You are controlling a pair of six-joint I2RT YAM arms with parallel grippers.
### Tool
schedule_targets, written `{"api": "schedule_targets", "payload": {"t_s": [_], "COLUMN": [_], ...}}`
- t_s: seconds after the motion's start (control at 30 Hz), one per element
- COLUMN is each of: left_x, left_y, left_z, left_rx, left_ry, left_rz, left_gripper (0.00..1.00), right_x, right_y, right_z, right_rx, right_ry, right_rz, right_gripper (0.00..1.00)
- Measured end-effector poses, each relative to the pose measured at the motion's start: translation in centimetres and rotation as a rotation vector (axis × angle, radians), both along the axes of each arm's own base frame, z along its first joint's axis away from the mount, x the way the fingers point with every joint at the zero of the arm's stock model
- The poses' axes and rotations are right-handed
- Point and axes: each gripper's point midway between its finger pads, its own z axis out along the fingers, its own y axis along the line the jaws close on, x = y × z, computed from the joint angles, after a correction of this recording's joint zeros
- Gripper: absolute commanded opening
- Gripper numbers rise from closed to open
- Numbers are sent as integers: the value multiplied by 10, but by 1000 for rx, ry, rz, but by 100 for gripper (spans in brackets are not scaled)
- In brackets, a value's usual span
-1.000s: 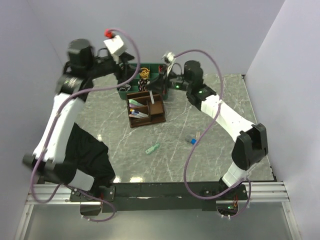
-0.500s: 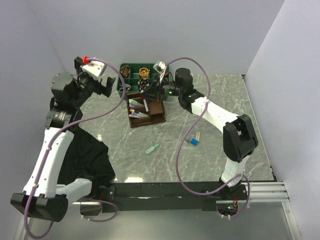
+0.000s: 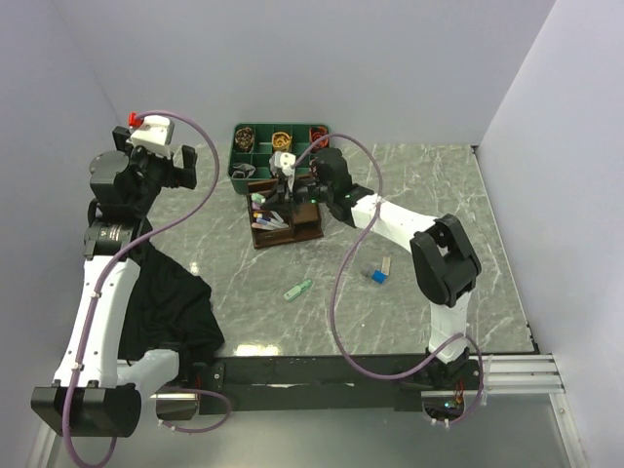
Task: Sort the stationery into containers
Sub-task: Place the pen in the storage box.
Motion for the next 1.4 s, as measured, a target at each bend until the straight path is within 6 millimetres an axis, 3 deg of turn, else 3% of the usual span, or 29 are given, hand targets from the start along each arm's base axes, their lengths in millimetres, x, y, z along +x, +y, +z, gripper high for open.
{"api": "schedule_targets", "payload": {"t_s": [0.33, 0.63, 0.93, 1.03, 1.07, 1.17, 1.4], "left_x": [2, 4, 5, 5, 5, 6, 6], "left_y": [1, -3, -6, -6, -7, -7, -9], "left_z": [-5, -8, -2, -3, -3, -4, 0], "left_rx": [-52, -75, -90, -96, -96, -97, -100], "left_ry": [11, 14, -8, -7, -7, -5, -21], "left_rz": [0, -15, -29, -32, -33, -34, -49], "left_gripper": [100, 99, 99, 99, 99, 99, 99], "right_x": [17, 32, 30, 29, 28, 27, 24], "right_y": [3, 6, 3, 3, 3, 1, -11], "right_z": [-45, -65, -80, -82, -83, -86, -102], "right_rx": [-116, -185, -237, -248, -251, -267, -314], "right_ry": [-38, -40, -61, -68, -70, -70, -54], "right_rz": [15, 2, 20, 27, 29, 29, 3], "right_gripper": [0, 0, 0, 16, 27, 39, 48]}}
